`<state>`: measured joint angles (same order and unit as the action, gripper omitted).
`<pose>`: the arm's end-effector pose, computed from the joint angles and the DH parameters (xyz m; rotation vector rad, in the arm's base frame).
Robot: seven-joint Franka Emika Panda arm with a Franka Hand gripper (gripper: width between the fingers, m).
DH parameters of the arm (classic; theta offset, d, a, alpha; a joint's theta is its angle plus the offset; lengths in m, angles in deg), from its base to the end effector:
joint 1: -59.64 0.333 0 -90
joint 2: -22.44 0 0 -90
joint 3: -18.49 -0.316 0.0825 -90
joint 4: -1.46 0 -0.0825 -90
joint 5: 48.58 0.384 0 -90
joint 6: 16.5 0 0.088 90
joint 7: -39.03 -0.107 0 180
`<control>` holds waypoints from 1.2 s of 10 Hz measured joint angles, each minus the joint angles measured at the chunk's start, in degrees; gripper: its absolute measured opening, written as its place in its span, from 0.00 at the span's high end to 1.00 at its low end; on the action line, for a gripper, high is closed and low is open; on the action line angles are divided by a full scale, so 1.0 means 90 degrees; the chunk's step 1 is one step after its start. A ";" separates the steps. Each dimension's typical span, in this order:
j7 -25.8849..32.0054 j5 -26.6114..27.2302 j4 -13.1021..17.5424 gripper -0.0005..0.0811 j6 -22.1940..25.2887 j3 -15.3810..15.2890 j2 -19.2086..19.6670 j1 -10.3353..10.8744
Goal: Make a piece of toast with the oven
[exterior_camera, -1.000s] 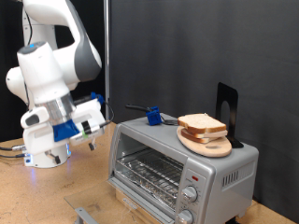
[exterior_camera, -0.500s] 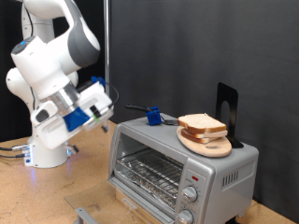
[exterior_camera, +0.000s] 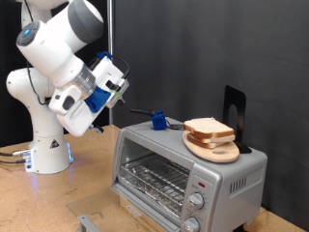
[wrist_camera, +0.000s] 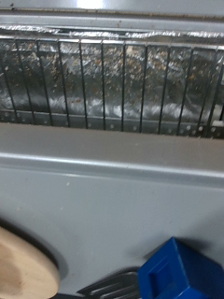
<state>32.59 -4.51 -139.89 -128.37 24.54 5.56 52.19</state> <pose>0.4226 -0.0541 0.4026 -2.2599 0.8541 0.2189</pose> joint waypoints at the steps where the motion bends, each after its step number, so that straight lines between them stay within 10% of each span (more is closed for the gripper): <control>1: 0.0040 0.0215 0.0001 0.00 0.0003 0.0011 -0.0034 0.0000; 8: -0.0101 0.0375 0.0157 0.00 0.0530 0.0062 -0.0484 0.0022; 12: -0.0030 -0.0909 0.0630 0.00 0.0425 -0.0724 -0.0669 0.0221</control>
<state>32.32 -12.68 -134.22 -124.55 18.02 -0.45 54.18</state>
